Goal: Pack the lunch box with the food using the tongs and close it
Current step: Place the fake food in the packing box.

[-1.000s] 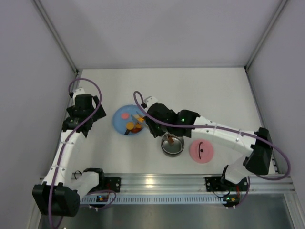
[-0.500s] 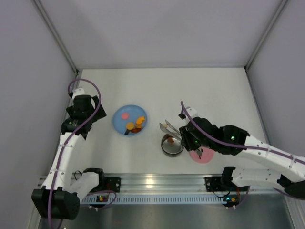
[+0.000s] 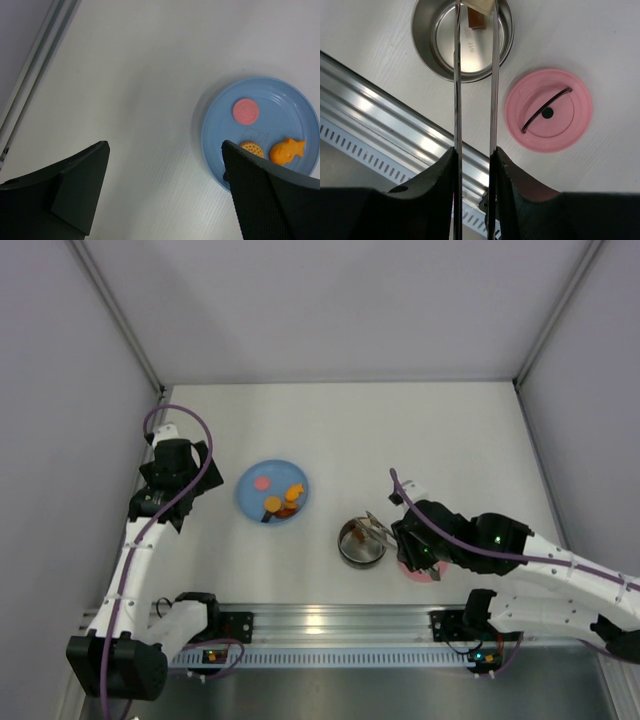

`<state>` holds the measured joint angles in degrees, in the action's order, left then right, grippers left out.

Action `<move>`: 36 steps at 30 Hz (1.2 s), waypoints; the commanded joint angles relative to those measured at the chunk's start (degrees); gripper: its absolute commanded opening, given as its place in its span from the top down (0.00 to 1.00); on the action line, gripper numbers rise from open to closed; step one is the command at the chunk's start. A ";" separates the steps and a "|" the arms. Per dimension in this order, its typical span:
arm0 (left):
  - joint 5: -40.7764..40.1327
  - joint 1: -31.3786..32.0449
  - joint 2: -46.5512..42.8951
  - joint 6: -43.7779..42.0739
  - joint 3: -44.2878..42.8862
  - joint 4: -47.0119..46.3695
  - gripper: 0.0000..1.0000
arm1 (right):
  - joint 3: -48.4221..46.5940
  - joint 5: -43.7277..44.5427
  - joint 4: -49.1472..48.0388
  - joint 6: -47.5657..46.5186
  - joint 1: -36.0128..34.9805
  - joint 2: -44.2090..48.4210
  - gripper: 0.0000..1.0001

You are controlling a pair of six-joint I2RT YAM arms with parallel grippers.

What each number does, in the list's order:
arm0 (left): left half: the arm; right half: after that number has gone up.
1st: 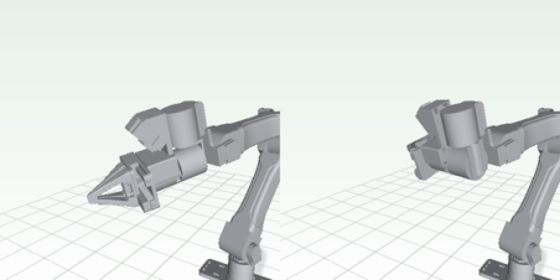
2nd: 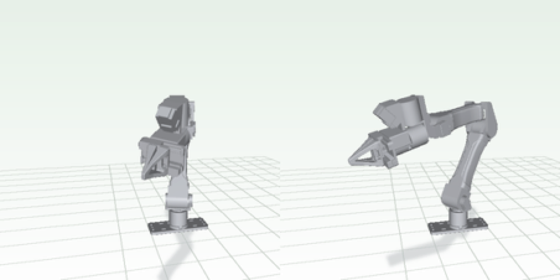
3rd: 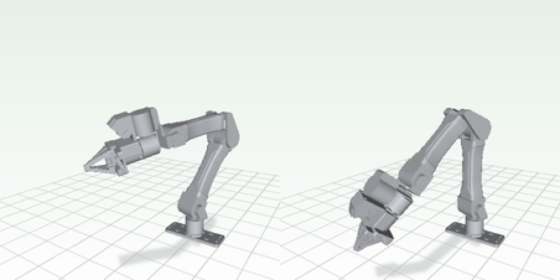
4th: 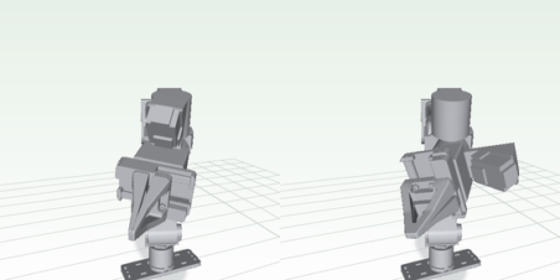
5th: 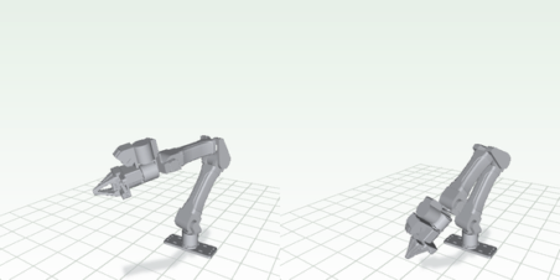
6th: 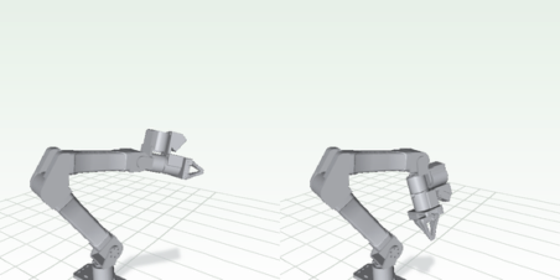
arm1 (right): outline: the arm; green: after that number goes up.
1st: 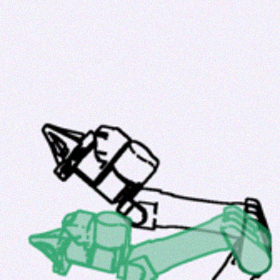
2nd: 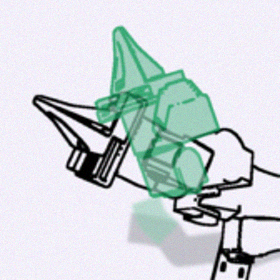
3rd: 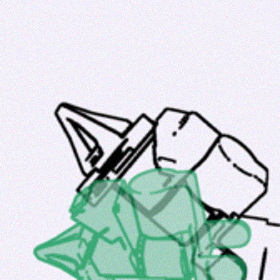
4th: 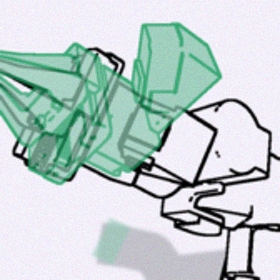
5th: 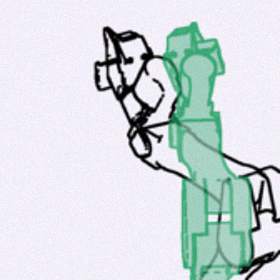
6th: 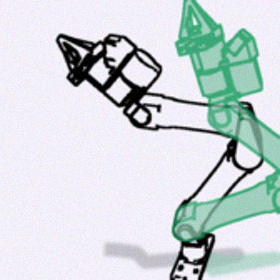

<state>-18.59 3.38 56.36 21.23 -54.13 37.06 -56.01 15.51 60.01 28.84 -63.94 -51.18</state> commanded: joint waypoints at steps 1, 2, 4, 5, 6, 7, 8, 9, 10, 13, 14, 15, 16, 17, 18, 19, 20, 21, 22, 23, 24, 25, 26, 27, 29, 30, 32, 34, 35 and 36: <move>0.48 0.05 -1.25 -0.58 -1.95 -1.73 0.01 | -0.15 -0.39 2.39 1.13 0.13 1.96 0.68; 0.48 0.05 -1.25 -0.58 -1.86 -1.73 0.01 | -0.07 -0.39 2.57 1.13 0.13 2.22 0.67; 0.48 0.05 -1.25 -0.49 -1.95 -1.73 0.01 | -0.33 -0.30 2.92 1.22 0.13 2.57 0.66; 0.57 0.05 -1.25 -0.49 -1.95 -1.81 0.01 | -0.33 -0.56 2.92 1.13 0.13 2.75 0.66; 0.48 0.05 -1.25 -0.58 -1.95 -1.73 0.01 | -0.33 -0.65 2.92 1.13 0.13 2.75 0.66; 0.48 0.05 -1.25 -0.58 -1.95 -1.73 0.01 | -0.42 -0.92 2.92 1.04 0.13 2.75 0.66; 0.48 0.05 -1.25 -0.58 -1.86 -1.73 0.01 | -0.42 -1.00 2.92 0.87 0.13 2.66 0.65; 0.48 0.05 -1.25 -0.58 -1.94 -1.81 0.01 | -0.42 -1.09 2.92 0.87 0.13 2.66 0.65; 0.48 0.05 -1.25 -0.49 -1.95 -1.73 0.01 | -0.42 -1.18 2.92 0.87 0.13 2.58 0.64; 0.57 0.05 -1.25 -0.58 -1.95 -1.73 0.01 | -0.33 -1.71 2.75 0.60 0.13 2.31 0.62; 0.57 0.05 -1.25 -0.58 -1.95 -1.73 0.01 | -0.16 -1.80 2.75 0.60 0.13 2.31 0.61; 0.48 0.05 -1.25 -0.58 -1.95 -1.73 0.01 | -0.24 -1.88 2.75 0.60 0.13 2.22 0.60; 0.57 0.05 -1.34 -0.58 -1.95 -1.81 0.01 | -0.15 -2.15 2.48 0.52 0.13 2.31 0.60; 0.48 0.05 -1.34 -0.58 -1.95 -1.73 0.01 | -0.24 -2.15 2.40 0.52 0.13 2.22 0.59; 0.57 0.05 -1.34 -0.58 -1.86 -1.73 0.01 | -0.33 -2.06 2.31 0.52 0.13 2.14 0.59; 0.57 0.05 -1.25 -0.49 -1.94 -1.73 0.01 | -0.24 -2.15 2.22 0.43 0.13 2.14 0.58; 0.66 0.05 -1.25 -0.58 -1.95 -1.81 0.01 | -0.50 -2.15 2.13 0.34 0.13 2.05 0.58; 0.66 0.05 -1.34 -0.49 -1.95 -1.73 0.01 | -0.59 -2.15 2.13 0.43 0.13 1.79 0.58; 0.75 0.05 -1.34 -0.49 -1.95 -1.73 0.01 | -0.68 -2.15 2.04 0.25 0.13 1.61 0.57; 0.75 0.05 -1.43 -0.49 -1.95 -1.81 0.01 | -0.86 -2.06 2.04 0.25 0.13 1.52 0.58; 0.75 0.05 -1.43 -0.49 -1.95 -1.73 0.01 | -1.20 -2.06 2.04 0.16 0.13 1.35 0.58; 0.75 0.05 -1.43 -0.58 -1.95 -1.81 0.01 | -1.47 -2.15 2.13 0.25 0.13 1.34 0.58; 0.75 0.05 -1.51 -0.58 -1.95 -1.73 0.01 | -1.65 -2.15 2.13 0.16 0.13 1.26 0.58; 0.75 0.05 -1.51 -0.49 -1.95 -1.73 0.01 | -2.43 -1.97 1.87 0.08 0.13 1.17 0.58; 0.92 0.05 -1.60 -0.58 -1.95 -1.81 0.01 | -3.58 -1.88 1.60 -0.27 0.13 0.21 0.58; 0.84 0.05 -1.60 -0.49 -1.95 -1.73 0.01 | -5.06 -1.88 1.34 -0.62 0.13 -0.23 0.57; 0.92 0.05 -1.69 -0.49 -1.95 -1.73 0.01 | -6.91 -1.88 -0.15 -1.50 0.13 -2.59 0.58; 0.92 0.05 -1.60 -0.49 -1.95 -1.81 0.01 | -9.72 -1.97 -1.99 -2.29 0.13 -4.45 0.57; 0.92 0.05 -1.60 -0.58 -1.86 -1.90 0.01 | -10.52 -2.23 -4.26 -3.17 0.13 -6.63 0.58; 0.92 0.05 -1.60 -0.49 -1.86 -1.82 0.01 | -12.09 -2.32 -5.50 -3.61 0.13 -7.87 0.57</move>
<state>-17.82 3.38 55.96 21.06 -54.13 37.06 -63.13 13.28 61.10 27.46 -63.94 -56.18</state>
